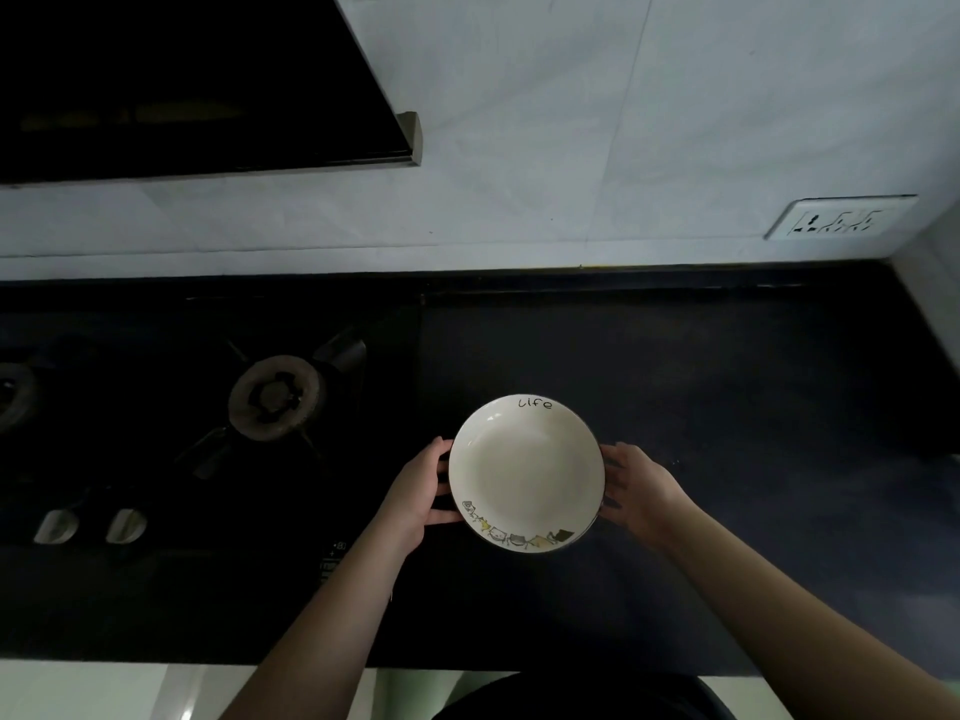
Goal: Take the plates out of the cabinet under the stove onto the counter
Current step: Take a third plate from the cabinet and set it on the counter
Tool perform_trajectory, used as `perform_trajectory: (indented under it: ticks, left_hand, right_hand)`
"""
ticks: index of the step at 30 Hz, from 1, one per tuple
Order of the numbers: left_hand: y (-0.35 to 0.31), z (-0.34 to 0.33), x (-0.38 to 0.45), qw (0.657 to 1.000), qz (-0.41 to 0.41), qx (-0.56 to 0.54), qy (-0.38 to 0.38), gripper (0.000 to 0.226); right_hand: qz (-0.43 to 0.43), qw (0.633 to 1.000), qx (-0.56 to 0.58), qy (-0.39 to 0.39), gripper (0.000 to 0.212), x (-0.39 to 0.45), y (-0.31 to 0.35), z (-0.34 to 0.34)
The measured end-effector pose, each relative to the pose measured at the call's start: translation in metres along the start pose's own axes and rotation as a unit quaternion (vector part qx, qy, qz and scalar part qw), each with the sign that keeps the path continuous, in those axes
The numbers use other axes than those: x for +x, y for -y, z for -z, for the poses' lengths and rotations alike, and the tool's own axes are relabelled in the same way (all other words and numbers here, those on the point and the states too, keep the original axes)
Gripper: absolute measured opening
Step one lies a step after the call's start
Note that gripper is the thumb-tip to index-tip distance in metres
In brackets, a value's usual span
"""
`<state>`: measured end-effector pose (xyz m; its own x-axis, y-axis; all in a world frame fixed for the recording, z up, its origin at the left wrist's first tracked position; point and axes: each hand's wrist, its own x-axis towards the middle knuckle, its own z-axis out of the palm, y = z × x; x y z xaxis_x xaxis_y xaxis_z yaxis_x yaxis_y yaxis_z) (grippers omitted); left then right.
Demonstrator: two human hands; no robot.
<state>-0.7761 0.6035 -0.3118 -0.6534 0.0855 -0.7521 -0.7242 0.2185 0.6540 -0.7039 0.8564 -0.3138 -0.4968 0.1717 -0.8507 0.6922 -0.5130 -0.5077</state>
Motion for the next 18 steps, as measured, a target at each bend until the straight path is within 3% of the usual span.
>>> perform_trajectory:
  ticks: [4,12,18]
  left_hand:
    - [0.001,0.001,0.003,1.000,0.003,0.001,-0.002,0.024]
    - [0.004,0.000,0.008,1.000,0.000,-0.017,-0.022,0.038]
    - [0.029,-0.009,0.003,0.988,-0.072,-0.003,-0.137,0.034]
  right_hand:
    - [-0.002,1.000,-0.002,0.005,0.045,0.001,0.003,-0.002]
    - [0.006,1.000,-0.025,0.006,0.041,-0.002,0.008,-0.006]
    - [0.039,0.996,-0.078,-0.030,0.039,-0.003,-0.013,0.003]
